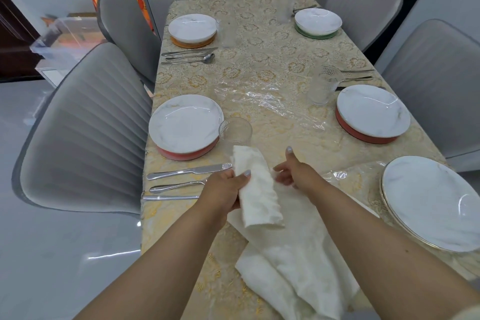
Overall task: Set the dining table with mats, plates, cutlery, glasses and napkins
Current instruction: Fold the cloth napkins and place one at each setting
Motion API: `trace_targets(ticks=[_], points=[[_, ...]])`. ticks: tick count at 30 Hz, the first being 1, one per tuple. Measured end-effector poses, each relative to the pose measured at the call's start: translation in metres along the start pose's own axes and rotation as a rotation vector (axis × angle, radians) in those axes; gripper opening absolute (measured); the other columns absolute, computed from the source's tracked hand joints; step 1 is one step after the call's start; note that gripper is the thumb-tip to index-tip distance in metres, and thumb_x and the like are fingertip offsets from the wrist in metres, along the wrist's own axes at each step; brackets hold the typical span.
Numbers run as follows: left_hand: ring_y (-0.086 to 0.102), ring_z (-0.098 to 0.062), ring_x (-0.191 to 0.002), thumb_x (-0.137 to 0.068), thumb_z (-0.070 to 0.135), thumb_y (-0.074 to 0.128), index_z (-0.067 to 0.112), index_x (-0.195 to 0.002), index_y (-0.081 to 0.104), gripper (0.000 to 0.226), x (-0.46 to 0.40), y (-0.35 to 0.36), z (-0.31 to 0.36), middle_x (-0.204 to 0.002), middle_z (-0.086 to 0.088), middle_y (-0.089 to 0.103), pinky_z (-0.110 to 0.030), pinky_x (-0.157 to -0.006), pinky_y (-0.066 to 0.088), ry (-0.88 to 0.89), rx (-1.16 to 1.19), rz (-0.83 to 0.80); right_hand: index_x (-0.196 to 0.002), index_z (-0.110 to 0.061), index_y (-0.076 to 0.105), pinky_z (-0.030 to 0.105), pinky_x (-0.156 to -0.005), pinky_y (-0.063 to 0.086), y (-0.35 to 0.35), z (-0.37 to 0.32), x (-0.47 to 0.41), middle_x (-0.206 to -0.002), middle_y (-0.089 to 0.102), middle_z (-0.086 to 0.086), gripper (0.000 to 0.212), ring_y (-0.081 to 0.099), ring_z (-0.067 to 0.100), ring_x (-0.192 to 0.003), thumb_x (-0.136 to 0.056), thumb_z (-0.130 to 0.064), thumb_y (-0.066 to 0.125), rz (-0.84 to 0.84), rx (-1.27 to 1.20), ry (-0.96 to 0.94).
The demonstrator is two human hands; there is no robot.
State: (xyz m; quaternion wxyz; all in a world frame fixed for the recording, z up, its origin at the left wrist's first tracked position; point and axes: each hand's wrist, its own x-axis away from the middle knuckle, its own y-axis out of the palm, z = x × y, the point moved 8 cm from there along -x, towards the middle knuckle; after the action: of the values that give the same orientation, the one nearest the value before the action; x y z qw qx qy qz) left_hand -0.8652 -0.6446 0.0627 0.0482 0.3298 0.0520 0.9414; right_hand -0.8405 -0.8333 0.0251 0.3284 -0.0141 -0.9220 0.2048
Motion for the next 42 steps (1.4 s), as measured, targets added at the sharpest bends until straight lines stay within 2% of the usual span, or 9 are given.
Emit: trace_targets(ticks=[4, 8, 15, 19, 25, 29, 32, 36, 42], points=[[0.069, -0.035, -0.097, -0.095, 0.014, 0.058, -0.006, -0.109, 0.064, 0.025, 0.002, -0.003, -0.011, -0.104, -0.02, 0.071, -0.048, -0.09, 0.054, -0.078, -0.035, -0.02, -0.108, -0.012, 0.069, 0.039, -0.096, 0.04, -0.017, -0.017, -0.001, -0.111, 0.064, 0.008, 0.067, 0.055, 0.025, -0.107, -0.098, -0.058, 0.021, 0.223, 0.225, -0.202], [0.064, -0.043, -0.104, -0.09, 0.003, 0.054, -0.007, -0.106, 0.062, 0.021, 0.003, -0.009, -0.016, -0.112, -0.029, 0.065, -0.057, -0.096, 0.046, -0.128, -0.017, 0.001, -0.105, -0.019, 0.073, 0.032, -0.096, 0.042, -0.004, -0.005, -0.009, -0.113, 0.066, 0.003, 0.062, 0.059, 0.021, -0.108, -0.099, -0.056, 0.023, -0.002, 0.054, -0.072], [0.063, -0.04, -0.108, -0.092, 0.0, 0.05, -0.004, -0.105, 0.061, 0.018, 0.004, -0.013, -0.025, -0.115, -0.026, 0.065, -0.052, -0.098, 0.048, -0.183, 0.052, 0.004, -0.071, -0.016, 0.071, 0.023, -0.066, 0.037, 0.02, 0.008, 0.02, -0.07, 0.064, -0.005, 0.075, 0.053, 0.009, -0.066, -0.1, -0.056, 0.015, -0.091, 0.067, -0.019], [0.065, -0.034, -0.1, -0.095, -0.003, 0.047, -0.005, -0.109, 0.06, 0.02, -0.005, -0.009, -0.023, -0.109, -0.02, 0.067, -0.046, -0.092, 0.052, -0.154, 0.003, -0.026, -0.075, -0.009, 0.073, 0.025, -0.05, 0.035, 0.031, 0.028, 0.024, -0.074, 0.07, 0.01, 0.089, 0.052, 0.016, -0.056, -0.094, -0.066, 0.007, -0.262, 0.088, 0.104], [0.067, -0.036, -0.096, -0.09, 0.004, 0.059, -0.003, -0.102, 0.067, 0.016, -0.024, 0.003, -0.007, -0.104, -0.022, 0.07, -0.046, -0.087, 0.055, 0.013, -0.374, 0.065, -0.086, -0.006, 0.06, 0.027, -0.053, 0.049, 0.025, 0.002, 0.018, -0.074, 0.062, 0.012, 0.021, 0.059, 0.02, -0.058, -0.096, -0.024, 0.057, -0.147, -0.36, -0.024], [0.06, -0.03, -0.11, -0.089, 0.021, 0.064, 0.003, -0.12, 0.054, 0.038, -0.02, 0.002, 0.015, -0.113, -0.011, 0.066, -0.03, -0.083, 0.043, 0.202, -0.887, 0.259, -0.068, -0.01, 0.053, 0.034, -0.059, 0.054, 0.021, 0.008, -0.001, -0.067, 0.059, 0.011, 0.024, 0.059, 0.024, -0.057, -0.086, -0.011, 0.068, 0.047, -0.211, 0.015], [0.059, -0.031, -0.11, -0.09, 0.02, 0.06, 0.002, -0.128, 0.039, 0.047, -0.018, 0.004, 0.012, -0.114, -0.013, 0.064, -0.034, -0.083, 0.044, 0.227, -0.959, 0.327, -0.063, -0.014, 0.05, 0.042, -0.08, 0.053, 0.024, 0.008, -0.008, -0.073, 0.06, 0.01, 0.03, 0.061, 0.03, -0.072, -0.085, -0.023, 0.069, 0.063, 0.077, 0.012], [0.061, -0.031, -0.106, -0.093, 0.022, 0.054, 0.004, -0.132, 0.032, 0.048, -0.013, 0.011, -0.001, -0.111, -0.01, 0.064, -0.035, -0.08, 0.044, 0.228, -1.02, 0.339, -0.069, -0.012, 0.046, 0.028, -0.073, 0.041, 0.037, 0.014, -0.008, -0.072, 0.051, 0.003, 0.032, 0.051, 0.024, -0.076, -0.095, -0.028, 0.055, -0.033, 0.333, 0.03], [0.061, -0.026, -0.106, -0.089, 0.022, 0.061, 0.006, -0.138, 0.031, 0.06, -0.016, 0.013, -0.02, -0.11, -0.011, 0.066, -0.031, -0.082, 0.047, 0.148, -0.732, 0.273, -0.088, -0.011, 0.053, 0.028, -0.059, 0.047, 0.023, 0.009, -0.009, -0.078, 0.059, 0.007, 0.009, 0.056, 0.02, -0.064, -0.096, -0.015, 0.054, -0.073, -0.159, 0.06]])
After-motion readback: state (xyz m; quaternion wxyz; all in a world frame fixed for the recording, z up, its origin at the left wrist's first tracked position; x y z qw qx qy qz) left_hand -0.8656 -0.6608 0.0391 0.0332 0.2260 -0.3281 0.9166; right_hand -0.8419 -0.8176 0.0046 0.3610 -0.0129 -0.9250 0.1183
